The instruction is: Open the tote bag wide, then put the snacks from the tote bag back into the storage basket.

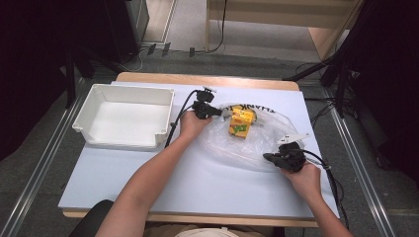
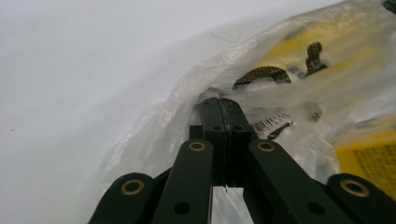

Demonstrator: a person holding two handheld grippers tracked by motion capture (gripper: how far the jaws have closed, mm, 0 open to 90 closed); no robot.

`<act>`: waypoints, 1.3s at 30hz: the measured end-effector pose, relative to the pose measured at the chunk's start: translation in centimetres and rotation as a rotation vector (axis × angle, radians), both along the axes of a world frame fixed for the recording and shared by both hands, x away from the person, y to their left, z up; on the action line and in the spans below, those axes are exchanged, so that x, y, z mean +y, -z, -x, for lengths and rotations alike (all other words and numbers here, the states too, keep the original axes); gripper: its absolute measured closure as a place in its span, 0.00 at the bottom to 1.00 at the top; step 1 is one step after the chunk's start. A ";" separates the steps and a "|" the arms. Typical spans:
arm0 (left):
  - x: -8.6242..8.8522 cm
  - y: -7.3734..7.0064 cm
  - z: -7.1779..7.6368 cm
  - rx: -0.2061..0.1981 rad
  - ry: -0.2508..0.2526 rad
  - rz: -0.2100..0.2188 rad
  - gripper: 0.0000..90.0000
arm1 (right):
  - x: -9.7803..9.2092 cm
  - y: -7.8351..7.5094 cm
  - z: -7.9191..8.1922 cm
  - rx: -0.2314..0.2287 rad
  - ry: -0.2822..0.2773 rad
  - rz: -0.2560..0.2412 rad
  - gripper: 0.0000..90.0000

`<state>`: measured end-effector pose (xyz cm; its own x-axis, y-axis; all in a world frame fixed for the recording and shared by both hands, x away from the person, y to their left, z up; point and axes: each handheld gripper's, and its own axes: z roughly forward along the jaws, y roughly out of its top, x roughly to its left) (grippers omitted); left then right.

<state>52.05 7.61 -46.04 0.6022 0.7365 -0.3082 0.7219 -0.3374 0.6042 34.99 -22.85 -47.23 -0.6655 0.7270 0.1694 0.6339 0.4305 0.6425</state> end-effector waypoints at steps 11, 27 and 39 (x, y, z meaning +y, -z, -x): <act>0.3 -3.2 1.9 -0.028 0.092 0.054 0.95 | 0.2 -2.6 -0.4 -0.061 0.048 -0.064 0.96; 1.8 -5.4 5.1 -0.078 0.201 0.066 0.53 | 0.9 -4.5 1.2 -0.064 0.050 -0.126 0.54; 1.6 -5.4 5.9 -0.091 0.232 0.090 0.49 | 1.2 -4.1 1.0 -0.059 0.030 -0.103 0.48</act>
